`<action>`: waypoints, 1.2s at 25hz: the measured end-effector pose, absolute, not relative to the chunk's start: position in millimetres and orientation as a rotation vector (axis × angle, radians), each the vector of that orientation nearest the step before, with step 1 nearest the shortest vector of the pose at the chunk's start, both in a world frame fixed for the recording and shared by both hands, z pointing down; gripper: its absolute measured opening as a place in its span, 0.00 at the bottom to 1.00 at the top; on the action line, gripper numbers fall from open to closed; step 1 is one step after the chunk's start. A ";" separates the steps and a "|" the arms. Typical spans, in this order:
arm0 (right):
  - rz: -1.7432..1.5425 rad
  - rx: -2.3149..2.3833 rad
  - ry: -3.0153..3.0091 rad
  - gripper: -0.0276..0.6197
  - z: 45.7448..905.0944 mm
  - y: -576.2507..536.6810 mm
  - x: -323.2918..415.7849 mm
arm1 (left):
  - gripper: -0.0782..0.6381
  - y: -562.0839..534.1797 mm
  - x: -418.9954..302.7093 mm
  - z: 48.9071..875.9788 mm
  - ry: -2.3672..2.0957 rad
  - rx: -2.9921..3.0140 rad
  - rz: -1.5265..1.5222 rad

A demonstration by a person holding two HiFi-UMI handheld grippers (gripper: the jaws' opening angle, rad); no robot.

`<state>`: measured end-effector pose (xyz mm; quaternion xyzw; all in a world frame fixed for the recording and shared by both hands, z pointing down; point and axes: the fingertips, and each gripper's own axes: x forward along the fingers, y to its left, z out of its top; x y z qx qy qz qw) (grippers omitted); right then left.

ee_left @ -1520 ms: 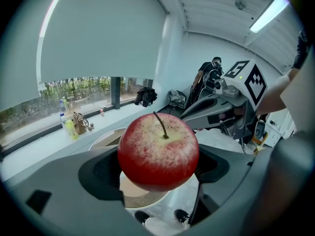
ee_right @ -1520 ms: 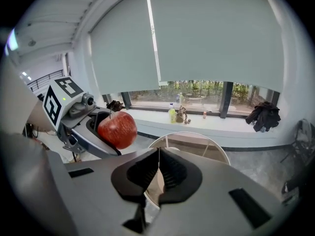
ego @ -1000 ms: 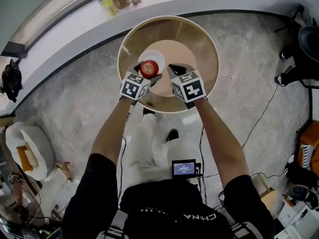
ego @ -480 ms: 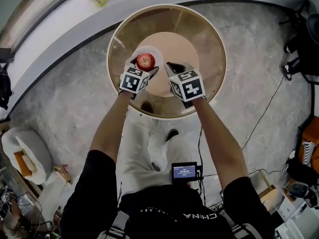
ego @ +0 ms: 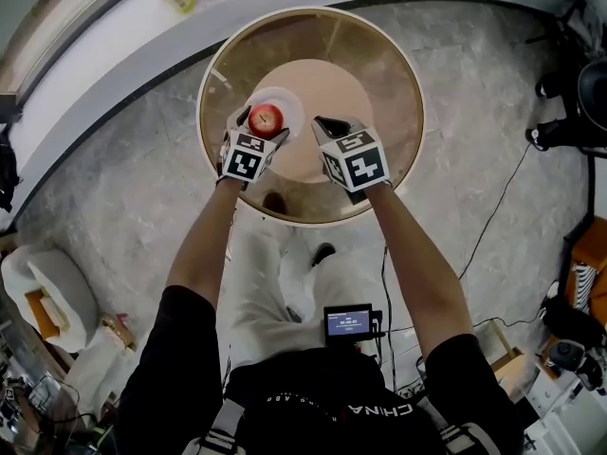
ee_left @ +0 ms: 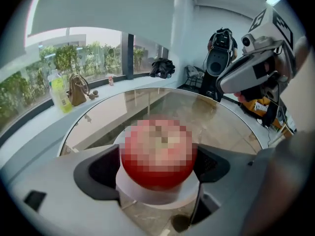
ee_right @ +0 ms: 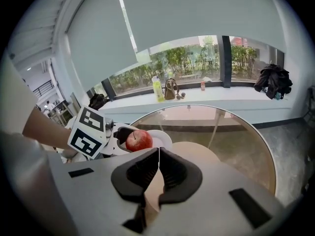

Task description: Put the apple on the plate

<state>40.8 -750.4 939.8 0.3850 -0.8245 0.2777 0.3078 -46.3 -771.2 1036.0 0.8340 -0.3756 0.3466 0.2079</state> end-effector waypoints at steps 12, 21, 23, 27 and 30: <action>0.719 0.971 -2.136 0.09 825.4 -697.4 44.8 | 0.71 -698.6 -87.6 885.8 -1.177 2.192 0.787; 0.665 0.968 -2.186 0.09 631.0 -581.4 55.8 | 0.20 -570.8 -73.5 652.9 -1.344 2.201 0.648; 0.651 0.980 -2.218 0.09 607.2 -556.4 60.4 | 0.14 -544.4 -60.8 626.5 -1.348 2.241 0.636; 0.602 1.011 -2.249 0.09 580.0 -522.3 73.2 | 0.13 -502.6 -31.0 595.2 -1.267 2.334 0.610; 0.577 0.991 -2.282 0.09 571.1 -499.1 79.1 | 0.13 -471.4 -17.4 579.1 -1.236 2.363 0.583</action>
